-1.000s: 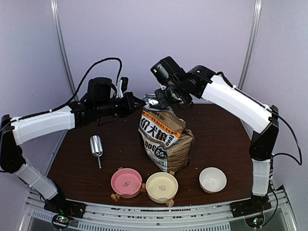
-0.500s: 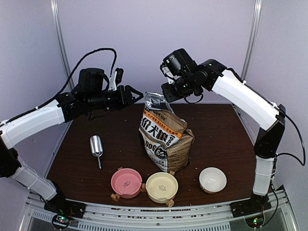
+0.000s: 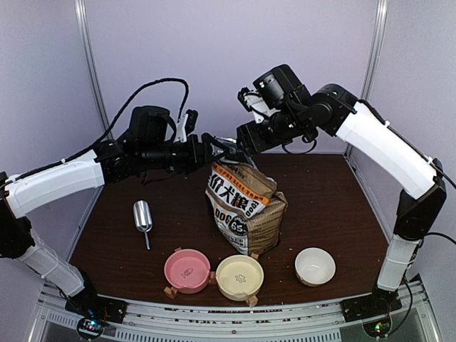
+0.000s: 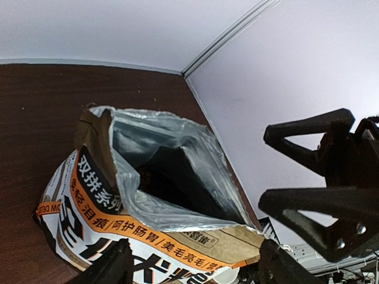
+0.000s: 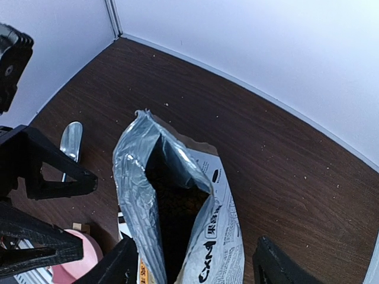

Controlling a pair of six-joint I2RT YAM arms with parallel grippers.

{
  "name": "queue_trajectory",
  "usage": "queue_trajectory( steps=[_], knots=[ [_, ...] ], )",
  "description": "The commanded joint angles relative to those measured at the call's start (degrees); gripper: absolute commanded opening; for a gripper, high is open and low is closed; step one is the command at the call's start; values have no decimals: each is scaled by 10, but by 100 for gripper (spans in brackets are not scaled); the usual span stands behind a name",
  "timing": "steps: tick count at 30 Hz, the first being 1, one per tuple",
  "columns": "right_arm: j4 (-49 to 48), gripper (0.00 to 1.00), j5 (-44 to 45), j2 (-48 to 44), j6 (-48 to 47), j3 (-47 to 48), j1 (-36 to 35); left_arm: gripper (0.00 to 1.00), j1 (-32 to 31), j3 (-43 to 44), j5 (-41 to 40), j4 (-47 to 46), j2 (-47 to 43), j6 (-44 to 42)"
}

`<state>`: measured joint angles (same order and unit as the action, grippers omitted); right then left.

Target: Serve the pet food

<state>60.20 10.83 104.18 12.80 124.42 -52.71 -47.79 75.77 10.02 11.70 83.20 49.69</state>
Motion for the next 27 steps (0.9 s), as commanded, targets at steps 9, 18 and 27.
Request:
queue_trajectory(
  steps=[9, 18, 27],
  knots=[
    [35, 53, 87, 41, 25, -29, -4, 71, -16, -4, -14, -54, 28, 56],
    [12, 32, 76, -15, 53, -129, -3, 70, -23, -8, -39, -71, 51, 89],
    [-16, 28, 28, -54, 62, -181, -2, 67, -31, 21, -26, -78, 104, 107]
  ],
)
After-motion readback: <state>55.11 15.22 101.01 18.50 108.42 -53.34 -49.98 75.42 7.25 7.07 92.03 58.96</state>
